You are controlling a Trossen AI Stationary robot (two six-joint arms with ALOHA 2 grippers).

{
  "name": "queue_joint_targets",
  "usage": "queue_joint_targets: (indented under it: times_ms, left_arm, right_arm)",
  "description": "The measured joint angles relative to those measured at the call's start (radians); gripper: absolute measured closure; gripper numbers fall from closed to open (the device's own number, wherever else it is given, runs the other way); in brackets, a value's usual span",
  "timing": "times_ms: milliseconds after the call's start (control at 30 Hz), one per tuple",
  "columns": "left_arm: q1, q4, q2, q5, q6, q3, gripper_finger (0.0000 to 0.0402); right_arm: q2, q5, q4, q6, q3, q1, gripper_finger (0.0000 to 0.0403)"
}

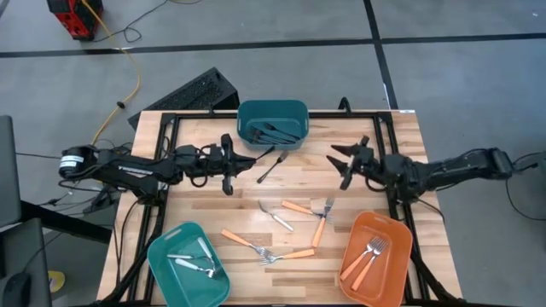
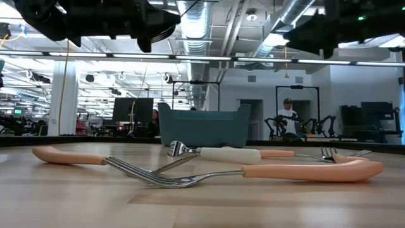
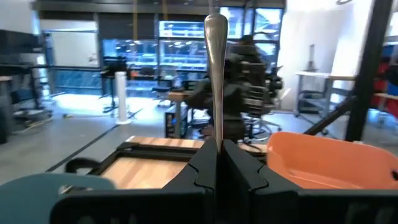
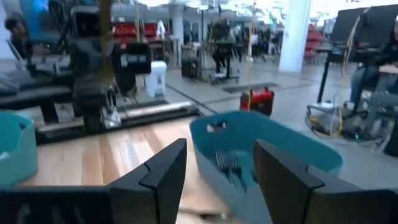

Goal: Sort silverware by color (type)
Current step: Put the black fork into the blue bin

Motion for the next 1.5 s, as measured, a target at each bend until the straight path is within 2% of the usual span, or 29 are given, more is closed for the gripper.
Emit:
queue_joint_targets:
  times_ms: [133, 233, 367, 500, 600, 700, 833, 967, 1300, 1500]
  left_arm:
    - [0.013, 0.052, 0.023, 0.034, 0.0, 0.001, 0.0401]
    - [0.021, 0.088, 0.055, 0.046, -0.005, 0.001, 0.0401]
    - [0.022, 0.161, 0.111, 0.073, -0.011, 0.001, 0.0401]
    - [0.023, 0.221, 0.16, 0.075, -0.025, 0.001, 0.0401]
    - [0.023, 0.28, 0.199, 0.084, -0.03, 0.001, 0.0401]
    - [0.023, 0.335, 0.24, 0.101, -0.036, 0.001, 0.0401]
    - [0.024, 0.375, 0.278, 0.125, -0.06, 0.001, 0.0401]
    - [0.026, 0.393, 0.297, 0.166, -0.07, 0.002, 0.0401]
    - [0.052, 0.392, 0.296, 0.175, -0.086, 0.002, 0.0401]
    - [0.055, 0.392, 0.296, 0.194, -0.087, 0.002, 0.0401]
  right_arm:
    - [0.079, -0.151, 0.095, -0.009, -0.001, -0.109, 0.0191]
    - [0.172, -0.213, 0.197, -0.009, -0.001, -0.159, 0.0191]
    - [0.322, -0.221, 0.391, -0.021, -0.001, -0.197, 0.0179]
    - [0.462, -0.221, 0.537, -0.023, 0.033, -0.216, 0.0148]
    - [0.551, -0.232, 0.532, -0.024, 0.1, -0.216, 0.0126]
    - [0.641, -0.309, 0.529, -0.024, 0.181, -0.216, 0.0113]
    - [0.728, -0.419, 0.533, -0.024, 0.288, -0.215, 0.011]
    - [0.798, -0.486, 0.532, -0.032, 0.365, -0.216, 0.011]
    - [0.942, -0.605, 0.531, -0.024, 0.506, -0.21, 0.011]
    - [0.933, -0.612, 0.454, -0.029, 0.514, -0.214, 0.011]
